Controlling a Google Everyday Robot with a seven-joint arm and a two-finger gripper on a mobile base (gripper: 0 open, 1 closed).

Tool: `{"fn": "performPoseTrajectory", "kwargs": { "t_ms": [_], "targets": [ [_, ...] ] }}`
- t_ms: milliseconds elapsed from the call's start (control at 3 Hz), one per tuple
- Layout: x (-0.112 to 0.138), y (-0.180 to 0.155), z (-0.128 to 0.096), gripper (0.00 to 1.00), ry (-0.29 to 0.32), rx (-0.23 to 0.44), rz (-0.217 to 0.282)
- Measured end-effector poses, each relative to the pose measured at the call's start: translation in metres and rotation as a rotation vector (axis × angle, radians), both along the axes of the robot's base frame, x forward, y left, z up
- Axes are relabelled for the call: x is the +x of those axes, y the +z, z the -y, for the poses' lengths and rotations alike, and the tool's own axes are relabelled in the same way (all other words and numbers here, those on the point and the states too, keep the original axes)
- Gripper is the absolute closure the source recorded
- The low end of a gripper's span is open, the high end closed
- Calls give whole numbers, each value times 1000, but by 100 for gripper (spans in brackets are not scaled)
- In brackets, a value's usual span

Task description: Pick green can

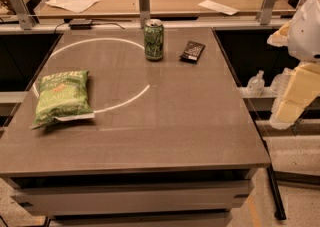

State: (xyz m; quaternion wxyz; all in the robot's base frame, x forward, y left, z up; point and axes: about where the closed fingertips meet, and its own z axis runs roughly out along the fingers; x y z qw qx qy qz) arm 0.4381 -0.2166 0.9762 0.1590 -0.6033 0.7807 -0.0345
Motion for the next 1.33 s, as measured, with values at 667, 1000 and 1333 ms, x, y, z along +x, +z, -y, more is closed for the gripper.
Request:
{"fn": "performPoseTrajectory", "kwargs": {
  "t_ms": [667,1000,1333],
  "targets": [
    [2,6,6,0,-28,101,26],
    [12,-1,41,0,-132,303,92],
    [22,-11,70,0,-198,502,163]
  ]
}}
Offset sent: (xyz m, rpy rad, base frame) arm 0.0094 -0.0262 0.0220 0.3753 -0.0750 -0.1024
